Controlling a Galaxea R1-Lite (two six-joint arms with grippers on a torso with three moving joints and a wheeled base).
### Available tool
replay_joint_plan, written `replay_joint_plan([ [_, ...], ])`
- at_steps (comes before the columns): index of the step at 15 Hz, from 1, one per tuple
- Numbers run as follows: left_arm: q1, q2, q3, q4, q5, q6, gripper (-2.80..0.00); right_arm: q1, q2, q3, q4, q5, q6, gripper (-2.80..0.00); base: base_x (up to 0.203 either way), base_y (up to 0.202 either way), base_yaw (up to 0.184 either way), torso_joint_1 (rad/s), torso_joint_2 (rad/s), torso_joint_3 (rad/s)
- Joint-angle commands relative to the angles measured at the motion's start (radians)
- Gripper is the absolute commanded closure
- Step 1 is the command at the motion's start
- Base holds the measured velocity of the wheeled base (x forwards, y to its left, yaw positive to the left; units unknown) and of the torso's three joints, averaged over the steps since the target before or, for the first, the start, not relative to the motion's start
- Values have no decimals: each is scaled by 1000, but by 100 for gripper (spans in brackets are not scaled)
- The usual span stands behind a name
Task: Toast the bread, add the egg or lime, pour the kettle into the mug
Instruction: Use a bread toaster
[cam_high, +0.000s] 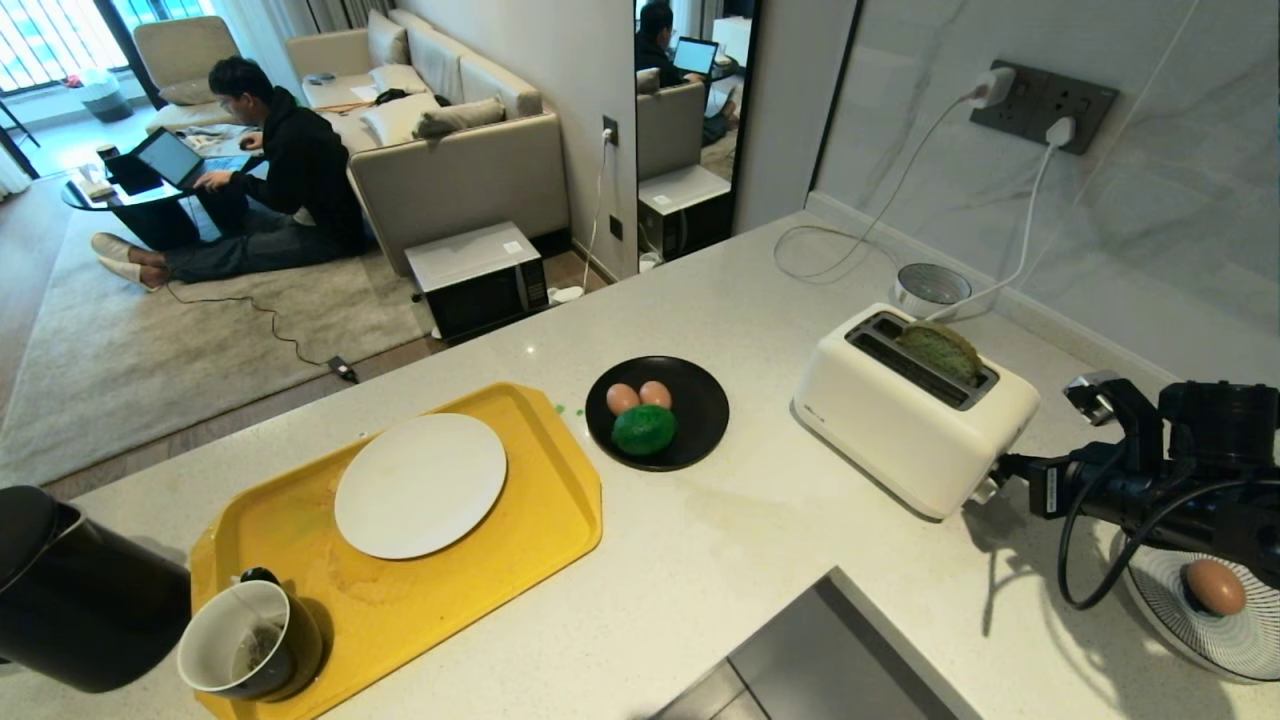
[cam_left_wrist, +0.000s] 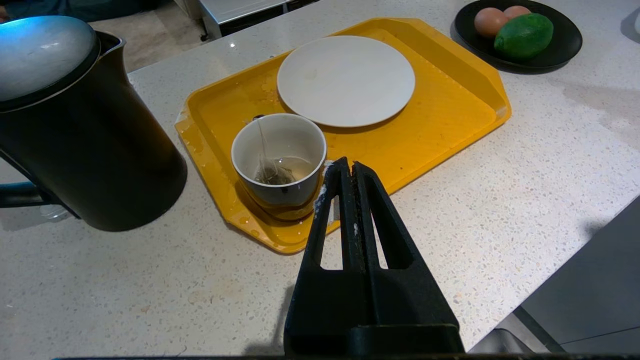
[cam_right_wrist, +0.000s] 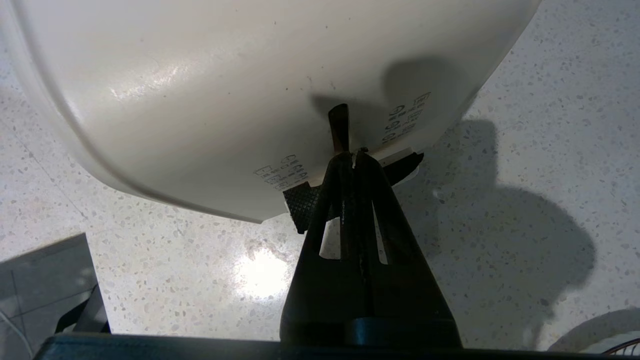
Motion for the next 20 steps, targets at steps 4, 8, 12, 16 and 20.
replay_joint_plan([
  [4, 0, -1, 0, 0, -1, 0, 0, 0, -1, 0, -5, 2, -2, 0, 0, 0, 0, 0, 0, 0],
  [8, 1, -1, 0, -1, -1, 0, 0, 0, -1, 0, -5, 2, -2, 0, 0, 0, 0, 0, 0, 0],
  [12, 1, -1, 0, -1, -1, 0, 0, 0, -1, -2, -5, 2, -2, 0, 0, 0, 0, 0, 0, 0],
  [16, 1, -1, 0, 0, -1, 0, 0, 0, -1, -2, -5, 2, -2, 0, 0, 0, 0, 0, 0, 0],
  [20, 0, -1, 0, 0, -1, 0, 0, 0, -1, -2, -5, 2, -2, 0, 0, 0, 0, 0, 0, 0],
])
